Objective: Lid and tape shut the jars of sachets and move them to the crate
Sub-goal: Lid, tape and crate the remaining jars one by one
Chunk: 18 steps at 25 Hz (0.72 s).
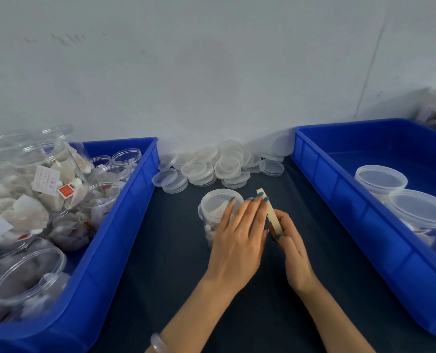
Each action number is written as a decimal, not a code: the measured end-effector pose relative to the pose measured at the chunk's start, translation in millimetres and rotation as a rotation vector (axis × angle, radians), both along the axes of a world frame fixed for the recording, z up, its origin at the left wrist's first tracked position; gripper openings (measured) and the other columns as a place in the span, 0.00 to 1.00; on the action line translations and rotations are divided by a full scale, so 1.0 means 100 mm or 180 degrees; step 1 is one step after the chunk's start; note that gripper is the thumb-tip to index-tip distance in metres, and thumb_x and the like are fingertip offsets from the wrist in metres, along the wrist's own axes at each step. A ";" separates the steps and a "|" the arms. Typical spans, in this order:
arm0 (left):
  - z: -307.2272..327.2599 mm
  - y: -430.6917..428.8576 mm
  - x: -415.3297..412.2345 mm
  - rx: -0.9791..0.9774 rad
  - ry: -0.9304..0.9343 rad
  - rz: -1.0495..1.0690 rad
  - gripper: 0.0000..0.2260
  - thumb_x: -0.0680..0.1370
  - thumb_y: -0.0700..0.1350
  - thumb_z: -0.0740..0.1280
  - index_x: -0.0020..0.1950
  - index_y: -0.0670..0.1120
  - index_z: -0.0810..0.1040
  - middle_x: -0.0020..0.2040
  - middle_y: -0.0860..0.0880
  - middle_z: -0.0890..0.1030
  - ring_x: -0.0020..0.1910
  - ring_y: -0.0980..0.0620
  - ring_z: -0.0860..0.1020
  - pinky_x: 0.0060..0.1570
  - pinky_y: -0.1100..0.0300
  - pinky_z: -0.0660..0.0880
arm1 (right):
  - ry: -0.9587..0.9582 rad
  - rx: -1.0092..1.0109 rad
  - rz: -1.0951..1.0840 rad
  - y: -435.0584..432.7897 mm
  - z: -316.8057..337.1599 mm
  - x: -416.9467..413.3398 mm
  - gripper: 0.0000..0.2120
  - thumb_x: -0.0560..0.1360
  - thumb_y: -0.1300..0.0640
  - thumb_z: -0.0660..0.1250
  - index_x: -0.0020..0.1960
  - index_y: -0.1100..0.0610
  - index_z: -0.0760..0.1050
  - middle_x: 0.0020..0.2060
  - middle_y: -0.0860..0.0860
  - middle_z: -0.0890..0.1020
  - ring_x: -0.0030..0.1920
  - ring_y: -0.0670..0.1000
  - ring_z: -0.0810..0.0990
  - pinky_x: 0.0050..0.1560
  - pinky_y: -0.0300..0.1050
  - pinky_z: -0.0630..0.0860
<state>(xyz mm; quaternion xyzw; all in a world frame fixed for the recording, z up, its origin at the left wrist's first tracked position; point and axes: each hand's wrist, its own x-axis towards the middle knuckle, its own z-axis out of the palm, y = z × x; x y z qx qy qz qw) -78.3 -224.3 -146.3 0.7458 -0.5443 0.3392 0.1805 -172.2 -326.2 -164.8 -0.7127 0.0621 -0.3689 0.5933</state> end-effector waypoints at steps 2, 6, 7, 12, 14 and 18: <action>-0.05 0.05 -0.05 -0.0081 -0.0029 -0.0106 0.22 0.83 0.46 0.59 0.76 0.42 0.66 0.75 0.45 0.70 0.74 0.48 0.68 0.76 0.48 0.61 | -0.0092 -0.0019 -0.0059 -0.01 0.01 0.01 0.16 0.78 0.60 0.54 0.60 0.58 0.76 0.47 0.54 0.80 0.47 0.60 0.77 0.48 0.53 0.76; 0.11 0.10 -0.03 -0.0430 0.0444 -0.0298 0.19 0.83 0.48 0.59 0.74 0.46 0.69 0.70 0.49 0.73 0.71 0.52 0.70 0.74 0.49 0.64 | -0.0335 -0.0258 -0.0410 -0.03 0.01 0.00 0.19 0.79 0.47 0.56 0.46 0.60 0.78 0.35 0.56 0.75 0.35 0.57 0.71 0.36 0.53 0.69; 0.18 0.09 -0.02 -0.0483 0.0599 -0.0309 0.19 0.84 0.50 0.58 0.73 0.46 0.70 0.69 0.50 0.74 0.70 0.52 0.71 0.73 0.51 0.64 | -0.0384 -0.0314 -0.0445 -0.03 0.01 0.01 0.19 0.79 0.47 0.57 0.45 0.60 0.77 0.34 0.57 0.74 0.34 0.59 0.70 0.35 0.55 0.69; 0.38 0.05 0.06 0.0023 0.1556 -0.0338 0.32 0.81 0.67 0.46 0.78 0.49 0.63 0.73 0.53 0.72 0.73 0.56 0.67 0.74 0.53 0.63 | -0.0576 -0.0927 -0.0853 0.02 -0.02 0.01 0.11 0.80 0.49 0.57 0.45 0.52 0.74 0.35 0.48 0.73 0.34 0.52 0.71 0.33 0.54 0.68; 0.39 0.08 0.12 0.0254 0.1833 -0.0617 0.35 0.79 0.70 0.45 0.79 0.50 0.60 0.74 0.54 0.70 0.73 0.57 0.66 0.73 0.51 0.63 | -0.0627 -0.1266 -0.1012 0.03 -0.02 0.01 0.13 0.81 0.46 0.56 0.43 0.51 0.72 0.36 0.43 0.71 0.35 0.48 0.69 0.36 0.48 0.67; 0.41 0.16 0.16 0.0060 0.2166 -0.0968 0.35 0.76 0.69 0.59 0.77 0.50 0.62 0.74 0.56 0.69 0.71 0.59 0.67 0.70 0.53 0.67 | -0.0694 -0.1532 -0.1161 0.05 -0.04 0.04 0.16 0.80 0.49 0.56 0.38 0.58 0.71 0.34 0.46 0.69 0.35 0.48 0.68 0.35 0.50 0.66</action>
